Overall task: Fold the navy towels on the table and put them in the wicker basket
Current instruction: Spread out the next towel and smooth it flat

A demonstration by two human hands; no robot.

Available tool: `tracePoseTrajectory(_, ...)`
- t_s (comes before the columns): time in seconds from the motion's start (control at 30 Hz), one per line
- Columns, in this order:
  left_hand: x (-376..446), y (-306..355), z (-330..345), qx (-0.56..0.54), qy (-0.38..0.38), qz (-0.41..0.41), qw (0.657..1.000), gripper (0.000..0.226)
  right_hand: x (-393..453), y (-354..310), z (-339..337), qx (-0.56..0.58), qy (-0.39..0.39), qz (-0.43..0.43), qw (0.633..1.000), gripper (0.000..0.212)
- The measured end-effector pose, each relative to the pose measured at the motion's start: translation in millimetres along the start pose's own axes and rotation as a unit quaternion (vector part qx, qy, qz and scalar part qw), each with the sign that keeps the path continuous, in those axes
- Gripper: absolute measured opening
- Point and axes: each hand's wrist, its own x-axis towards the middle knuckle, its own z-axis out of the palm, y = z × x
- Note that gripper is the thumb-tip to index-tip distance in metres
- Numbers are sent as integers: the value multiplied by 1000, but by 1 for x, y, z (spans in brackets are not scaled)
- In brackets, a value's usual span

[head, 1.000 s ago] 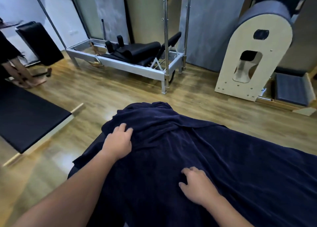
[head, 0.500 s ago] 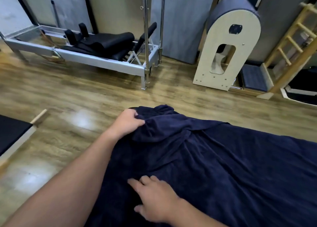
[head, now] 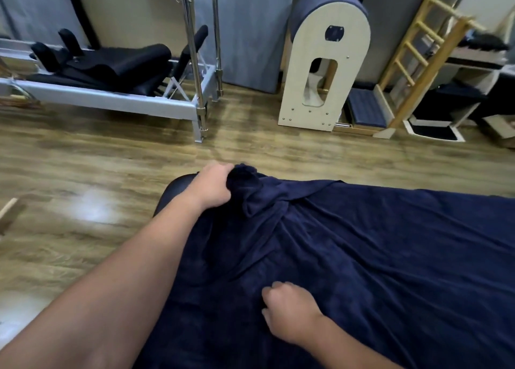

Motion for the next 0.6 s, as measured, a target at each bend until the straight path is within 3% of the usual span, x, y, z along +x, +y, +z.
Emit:
tracePoseTrajectory(0.1,-21,-10,0,55,-7,-117,992,86,11,1,-14,67,57,23,996,19)
tracePoseTrajectory(0.17,-35,-18,-2,26,-51,-159,986,68,20,-8,-23,105,91,14,990,19)
tracePoseTrajectory(0.23,-43,-23,2,-35,-58,-150,986,43,28,-22,-29,127,125,-5,984,18)
tracePoseTrajectory(0.33,-56,-16,1,-127,-74,-130,980,28,30,-45,-34,171,170,-24,970,18)
tracePoseTrajectory(0.4,-66,-2,-1,-214,-158,-138,954,27,26,-53,-33,210,182,-20,960,28)
tracePoseTrajectory(0.47,-72,13,1,-296,-267,-155,904,25,21,-60,-34,233,190,5,954,36)
tracePoseTrajectory(0.53,-73,25,7,-335,-343,-150,865,45,19,-63,-34,236,201,53,949,43)
tracePoseTrajectory(0.6,-68,36,17,-320,-371,-130,862,51,21,-61,-33,238,218,110,940,44)
